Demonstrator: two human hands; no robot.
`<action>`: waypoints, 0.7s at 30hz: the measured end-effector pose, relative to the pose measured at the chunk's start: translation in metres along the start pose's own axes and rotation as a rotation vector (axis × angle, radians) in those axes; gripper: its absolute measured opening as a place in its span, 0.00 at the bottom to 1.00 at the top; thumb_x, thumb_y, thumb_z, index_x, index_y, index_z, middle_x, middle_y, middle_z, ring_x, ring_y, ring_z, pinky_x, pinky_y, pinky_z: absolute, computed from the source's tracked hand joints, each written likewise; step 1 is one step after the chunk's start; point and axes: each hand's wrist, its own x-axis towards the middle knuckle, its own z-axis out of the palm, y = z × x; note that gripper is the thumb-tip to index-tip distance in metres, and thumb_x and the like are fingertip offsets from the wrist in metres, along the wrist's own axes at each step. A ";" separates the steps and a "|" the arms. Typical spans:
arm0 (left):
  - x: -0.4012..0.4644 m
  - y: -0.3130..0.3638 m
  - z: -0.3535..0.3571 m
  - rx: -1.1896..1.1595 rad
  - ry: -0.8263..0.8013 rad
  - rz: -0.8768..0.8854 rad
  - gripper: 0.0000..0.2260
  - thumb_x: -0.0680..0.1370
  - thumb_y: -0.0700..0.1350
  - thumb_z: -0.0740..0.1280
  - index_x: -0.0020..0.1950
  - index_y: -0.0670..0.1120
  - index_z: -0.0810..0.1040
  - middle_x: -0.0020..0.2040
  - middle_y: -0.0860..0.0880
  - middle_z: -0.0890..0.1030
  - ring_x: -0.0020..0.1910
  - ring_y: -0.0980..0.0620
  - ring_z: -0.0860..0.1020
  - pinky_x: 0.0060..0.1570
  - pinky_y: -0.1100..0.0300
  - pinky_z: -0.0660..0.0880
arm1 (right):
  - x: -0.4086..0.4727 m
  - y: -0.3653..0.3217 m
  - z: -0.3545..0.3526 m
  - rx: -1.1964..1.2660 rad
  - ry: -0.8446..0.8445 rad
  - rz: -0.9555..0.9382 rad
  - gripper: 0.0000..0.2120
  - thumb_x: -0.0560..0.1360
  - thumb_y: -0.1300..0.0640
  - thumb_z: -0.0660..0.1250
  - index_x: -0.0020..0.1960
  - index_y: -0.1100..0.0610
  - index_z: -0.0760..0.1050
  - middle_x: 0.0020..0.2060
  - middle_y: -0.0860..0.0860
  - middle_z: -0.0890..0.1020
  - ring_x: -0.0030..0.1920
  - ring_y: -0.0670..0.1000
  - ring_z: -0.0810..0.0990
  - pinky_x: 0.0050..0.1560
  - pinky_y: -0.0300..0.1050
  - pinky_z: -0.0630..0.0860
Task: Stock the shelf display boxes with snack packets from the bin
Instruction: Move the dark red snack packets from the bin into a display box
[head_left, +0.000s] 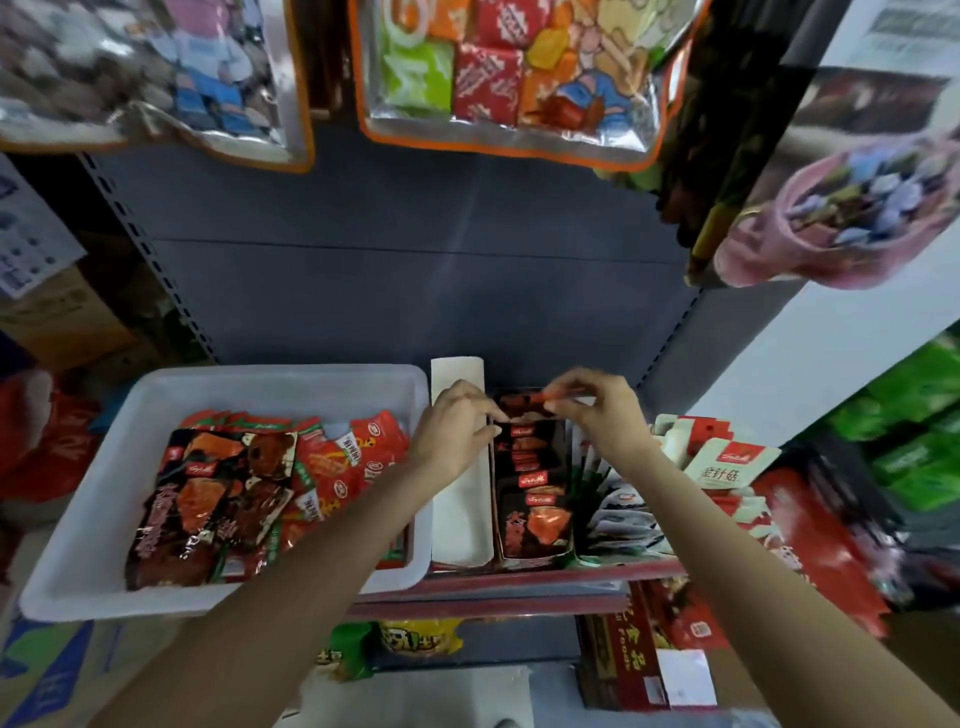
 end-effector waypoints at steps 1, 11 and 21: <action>0.000 0.001 0.001 0.024 0.021 -0.004 0.07 0.75 0.42 0.69 0.51 0.48 0.83 0.56 0.49 0.75 0.58 0.51 0.72 0.57 0.63 0.65 | 0.002 0.000 0.000 -0.034 0.013 0.010 0.06 0.70 0.64 0.73 0.42 0.55 0.79 0.39 0.47 0.82 0.45 0.50 0.82 0.49 0.40 0.75; 0.002 0.008 0.006 0.074 0.138 -0.061 0.04 0.76 0.44 0.69 0.45 0.49 0.84 0.55 0.53 0.81 0.55 0.51 0.75 0.53 0.56 0.67 | 0.006 -0.002 -0.005 -0.302 -0.106 0.085 0.13 0.72 0.60 0.72 0.56 0.61 0.79 0.48 0.54 0.83 0.46 0.50 0.79 0.42 0.29 0.65; 0.007 0.010 0.004 0.068 0.165 -0.104 0.06 0.77 0.45 0.67 0.45 0.50 0.84 0.49 0.54 0.84 0.50 0.54 0.79 0.52 0.58 0.69 | 0.008 -0.009 0.000 -0.553 0.018 -0.142 0.06 0.77 0.55 0.66 0.51 0.52 0.81 0.43 0.52 0.84 0.46 0.56 0.81 0.44 0.49 0.77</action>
